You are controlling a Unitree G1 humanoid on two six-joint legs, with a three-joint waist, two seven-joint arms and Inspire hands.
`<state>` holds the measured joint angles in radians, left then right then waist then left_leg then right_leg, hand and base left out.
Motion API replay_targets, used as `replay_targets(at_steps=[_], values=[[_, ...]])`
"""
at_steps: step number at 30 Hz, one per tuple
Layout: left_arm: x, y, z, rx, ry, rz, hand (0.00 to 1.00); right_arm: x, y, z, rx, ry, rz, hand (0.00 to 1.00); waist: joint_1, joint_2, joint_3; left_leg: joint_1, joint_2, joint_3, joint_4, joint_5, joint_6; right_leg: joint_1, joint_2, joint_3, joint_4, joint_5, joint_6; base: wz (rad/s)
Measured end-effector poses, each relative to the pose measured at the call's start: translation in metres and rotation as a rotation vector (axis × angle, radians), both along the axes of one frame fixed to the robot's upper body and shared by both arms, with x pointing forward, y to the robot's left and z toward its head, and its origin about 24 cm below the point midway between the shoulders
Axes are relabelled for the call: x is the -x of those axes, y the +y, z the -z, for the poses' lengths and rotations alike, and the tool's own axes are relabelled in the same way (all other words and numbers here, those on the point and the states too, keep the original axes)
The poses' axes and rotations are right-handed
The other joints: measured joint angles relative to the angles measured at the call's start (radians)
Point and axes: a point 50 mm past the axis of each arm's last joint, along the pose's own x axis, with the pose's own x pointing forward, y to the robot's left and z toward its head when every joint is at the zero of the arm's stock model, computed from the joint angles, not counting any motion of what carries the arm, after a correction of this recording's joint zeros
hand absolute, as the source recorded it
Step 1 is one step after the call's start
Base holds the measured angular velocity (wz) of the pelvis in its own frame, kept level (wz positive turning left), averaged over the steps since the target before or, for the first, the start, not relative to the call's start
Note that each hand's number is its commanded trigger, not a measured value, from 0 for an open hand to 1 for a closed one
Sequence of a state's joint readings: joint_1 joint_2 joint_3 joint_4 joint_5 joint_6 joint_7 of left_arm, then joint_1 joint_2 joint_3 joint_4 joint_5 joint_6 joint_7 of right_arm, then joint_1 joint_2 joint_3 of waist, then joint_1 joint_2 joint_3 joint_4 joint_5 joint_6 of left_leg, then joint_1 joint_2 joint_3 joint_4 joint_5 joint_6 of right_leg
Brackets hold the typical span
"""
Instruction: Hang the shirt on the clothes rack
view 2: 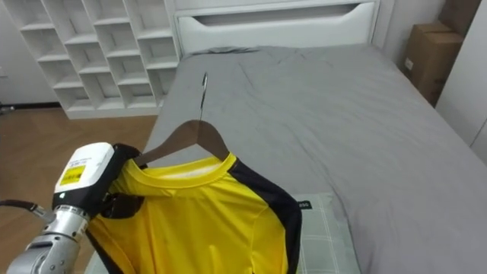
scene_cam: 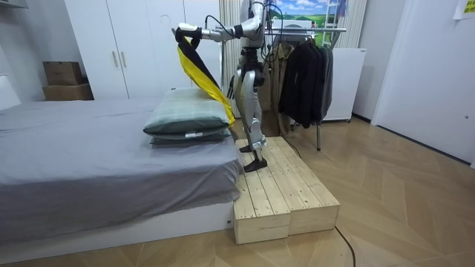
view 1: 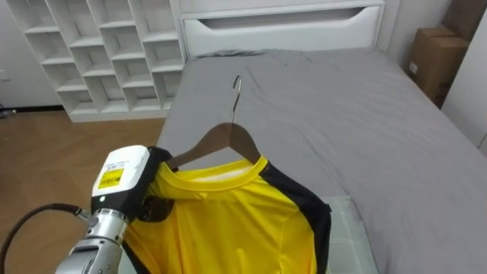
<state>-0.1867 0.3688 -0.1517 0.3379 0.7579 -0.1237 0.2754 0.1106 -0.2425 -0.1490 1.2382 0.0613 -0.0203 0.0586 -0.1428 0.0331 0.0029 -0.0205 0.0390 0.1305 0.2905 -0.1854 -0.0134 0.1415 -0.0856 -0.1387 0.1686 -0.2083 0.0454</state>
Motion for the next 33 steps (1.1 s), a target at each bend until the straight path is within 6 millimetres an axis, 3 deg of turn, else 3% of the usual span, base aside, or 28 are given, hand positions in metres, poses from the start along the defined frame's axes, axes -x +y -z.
replay_targets(at_steps=[5,8,10,11,12,16,23,28,33], values=[[-0.001,0.006,-0.001,-0.008,0.002,-0.041,1.0,-0.001,-0.015,-0.004,0.106,0.051,-0.006,0.0,-0.012,-0.018,-0.005,-0.005,0.0,-0.002,0.003,0.0,0.0,-0.003,0.0,-0.001,0.002,0.0,0.0,0.0],[-0.001,0.011,-0.006,-0.004,-0.02,-0.062,1.0,-0.012,-0.039,-0.017,0.216,0.024,0.005,0.0,-0.019,-0.02,-0.0063,-0.003,0.0,-0.003,0.005,0.0,0.0,-0.002,0.0,0.0,0.003,0.0,0.0,0.0],[0.0,0.011,-0.012,-0.01,-0.057,-0.059,1.0,-0.027,-0.059,-0.032,0.333,-0.018,-0.031,0.0,-0.014,-0.021,-0.0062,0.0,0.0,-0.002,0.003,0.0,0.0,0.002,0.0,0.0,0.009,0.001,0.001,0.0],[0.0,0.011,-0.013,-0.01,-0.06,-0.058,1.0,-0.032,-0.063,-0.036,0.359,-0.034,-0.043,0.0,-0.013,-0.021,-0.0061,0.002,0.0,-0.002,0.003,0.0,0.0,0.002,0.0,-0.001,0.012,0.001,0.001,0.0],[0.0,0.01,-0.014,-0.01,-0.065,-0.055,1.0,-0.042,-0.069,-0.043,0.409,-0.063,-0.072,0.0,-0.013,-0.031,-0.0011,0.01,0.0,-0.003,0.001,0.0,0.0,0.0,0.0,0.001,0.018,0.001,0.001,0.0],[-0.001,0.012,-0.019,-0.004,-0.085,-0.064,1.0,-0.082,-0.079,-0.069,0.586,-0.19,-0.185,0.0,-0.01,-0.043,-0.0016,0.011,-0.001,-0.004,-0.008,0.0,0.0,-0.005,0.001,0.003,0.017,-0.002,0.002,0.0],[0.004,0.018,-0.023,0.003,-0.098,-0.09,1.0,-0.128,-0.075,-0.118,0.797,-0.439,-0.312,0.0,0.0,-0.069,-0.0155,0.009,-0.001,-0.002,-0.005,0.001,0.0,-0.004,0.0,0.005,0.015,-0.001,0.001,0.0],[0.006,0.017,-0.024,0.003,-0.098,-0.097,1.0,-0.157,-0.051,-0.155,0.897,-0.635,-0.43,0.0,0.011,-0.061,-0.0152,0.001,-0.001,0.003,-0.008,0.001,0.0,-0.016,-0.001,0.009,0.02,0.0,0.001,-0.02],[0.008,0.013,-0.027,0.009,-0.104,-0.091,1.0,-0.172,-0.026,-0.17,0.909,-0.734,-0.53,0.0,0.024,-0.05,-0.0132,0.001,0.0,0.005,-0.006,0.001,0.0,-0.014,-0.001,0.014,0.019,0.003,0.002,-0.02]])
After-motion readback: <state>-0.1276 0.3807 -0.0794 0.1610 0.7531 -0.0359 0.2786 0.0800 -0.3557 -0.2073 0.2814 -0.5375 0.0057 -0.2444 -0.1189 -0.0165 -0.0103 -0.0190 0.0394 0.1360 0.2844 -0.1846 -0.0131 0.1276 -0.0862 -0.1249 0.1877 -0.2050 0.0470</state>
